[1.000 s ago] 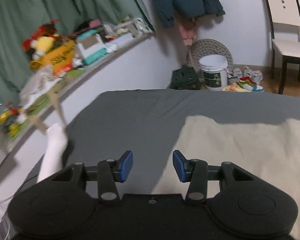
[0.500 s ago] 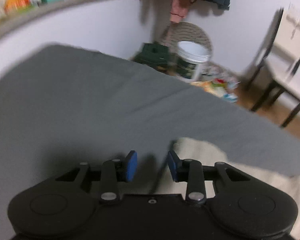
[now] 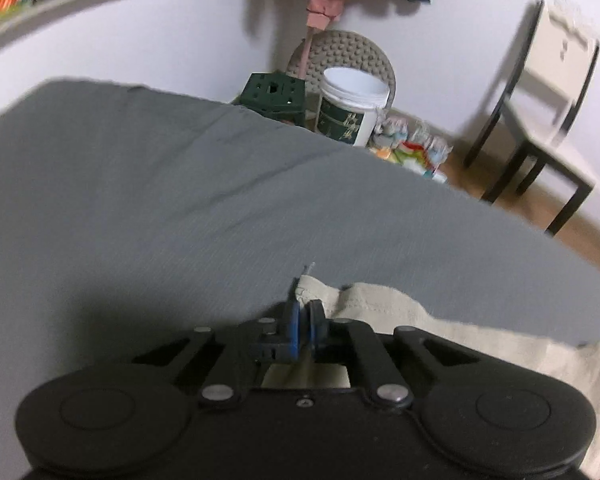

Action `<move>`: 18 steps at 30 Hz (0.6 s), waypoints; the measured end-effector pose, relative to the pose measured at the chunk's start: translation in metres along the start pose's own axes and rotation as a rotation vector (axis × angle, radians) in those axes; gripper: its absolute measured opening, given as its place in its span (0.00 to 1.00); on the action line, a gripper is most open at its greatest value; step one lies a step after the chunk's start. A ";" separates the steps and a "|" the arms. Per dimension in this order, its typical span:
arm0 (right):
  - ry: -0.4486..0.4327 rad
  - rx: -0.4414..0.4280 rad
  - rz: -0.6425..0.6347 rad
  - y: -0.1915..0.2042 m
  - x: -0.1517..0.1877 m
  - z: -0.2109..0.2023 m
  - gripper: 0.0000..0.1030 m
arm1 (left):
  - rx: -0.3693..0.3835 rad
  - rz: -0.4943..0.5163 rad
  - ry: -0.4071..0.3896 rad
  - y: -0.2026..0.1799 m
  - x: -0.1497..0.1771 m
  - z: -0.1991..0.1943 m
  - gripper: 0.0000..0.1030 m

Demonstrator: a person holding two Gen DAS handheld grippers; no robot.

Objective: Fold clothes

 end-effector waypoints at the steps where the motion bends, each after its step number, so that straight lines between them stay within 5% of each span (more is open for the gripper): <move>1: 0.004 -0.023 0.042 -0.005 -0.001 -0.001 0.04 | -0.014 0.006 -0.011 0.001 -0.001 -0.002 0.15; 6: -0.063 -0.210 0.341 -0.030 -0.012 -0.014 0.03 | -0.088 0.107 -0.057 0.000 -0.004 -0.010 0.14; 10: -0.094 -0.287 0.386 -0.022 -0.011 -0.009 0.04 | -0.082 0.094 0.001 0.006 -0.001 -0.003 0.16; 13: -0.072 -0.288 0.374 -0.015 -0.001 0.003 0.10 | -0.124 0.096 0.003 0.010 -0.003 -0.004 0.45; 15: -0.070 -0.326 0.388 -0.014 0.001 0.004 0.23 | -0.165 0.075 0.001 0.020 -0.007 -0.002 0.78; 16: -0.074 -0.341 0.394 -0.017 0.001 0.002 0.35 | -0.178 0.058 -0.002 0.025 -0.009 -0.003 0.79; 18: -0.115 -0.344 0.406 -0.047 -0.004 -0.012 0.40 | -0.181 0.019 -0.021 0.031 -0.015 -0.006 0.79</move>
Point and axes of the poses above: each gripper's, at about its wrist camera, not at the fingertips, and z roughly the way its jaws point, y to its left, x to its underside, the point moved 8 cm from there along z, roughly the way its jaws point, and after that the axes turned 5 degrees about -y, right-handed, at the moved point
